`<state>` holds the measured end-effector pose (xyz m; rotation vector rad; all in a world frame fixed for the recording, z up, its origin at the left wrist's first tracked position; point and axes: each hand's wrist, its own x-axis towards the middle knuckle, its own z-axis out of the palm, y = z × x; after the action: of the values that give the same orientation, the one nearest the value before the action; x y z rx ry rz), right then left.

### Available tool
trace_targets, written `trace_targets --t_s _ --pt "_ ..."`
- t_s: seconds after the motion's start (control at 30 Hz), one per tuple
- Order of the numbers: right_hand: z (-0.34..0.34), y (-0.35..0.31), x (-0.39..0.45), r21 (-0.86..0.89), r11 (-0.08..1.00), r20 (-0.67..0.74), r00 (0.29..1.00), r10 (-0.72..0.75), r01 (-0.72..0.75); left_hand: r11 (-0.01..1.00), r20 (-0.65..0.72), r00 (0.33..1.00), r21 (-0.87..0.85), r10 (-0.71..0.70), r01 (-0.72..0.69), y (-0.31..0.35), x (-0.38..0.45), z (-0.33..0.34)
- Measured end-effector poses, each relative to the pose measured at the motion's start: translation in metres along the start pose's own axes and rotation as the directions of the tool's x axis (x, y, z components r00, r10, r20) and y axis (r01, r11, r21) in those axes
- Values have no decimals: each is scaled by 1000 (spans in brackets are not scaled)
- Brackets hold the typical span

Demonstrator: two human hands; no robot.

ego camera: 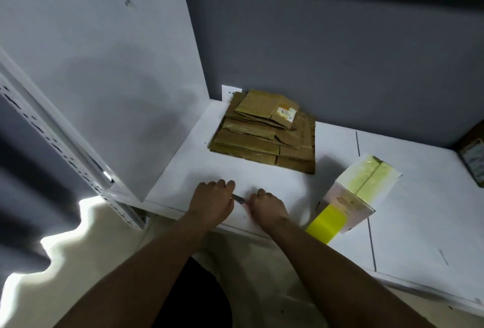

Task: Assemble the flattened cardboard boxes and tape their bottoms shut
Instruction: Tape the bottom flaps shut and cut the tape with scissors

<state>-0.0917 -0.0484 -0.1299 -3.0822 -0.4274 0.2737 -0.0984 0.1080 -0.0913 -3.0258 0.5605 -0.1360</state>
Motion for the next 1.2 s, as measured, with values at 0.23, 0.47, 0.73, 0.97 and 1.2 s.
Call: trace_targets --t_s 0.23,0.47,0.73,0.97,1.2 --pt "-68 42 -36 247 956 -13 986 167 -158 874 55 954 -388 -293 291 16 -1 -7" --pt "-90 131 -153 897 401 114 975 192 -184 425 333 941 -845 -56 324 127 19 -10" --pt "-79 198 -240 795 444 391 908 148 -414 212 419 908 -888 8 408 196 47 -16" --pt "-77 222 -234 755 460 460 877 138 -468 246 397 917 -893 39 377 197 46 -20" --pt "-64 225 -214 798 397 465 882 75 -454 301 414 910 -869 9 392 194 43 -23"
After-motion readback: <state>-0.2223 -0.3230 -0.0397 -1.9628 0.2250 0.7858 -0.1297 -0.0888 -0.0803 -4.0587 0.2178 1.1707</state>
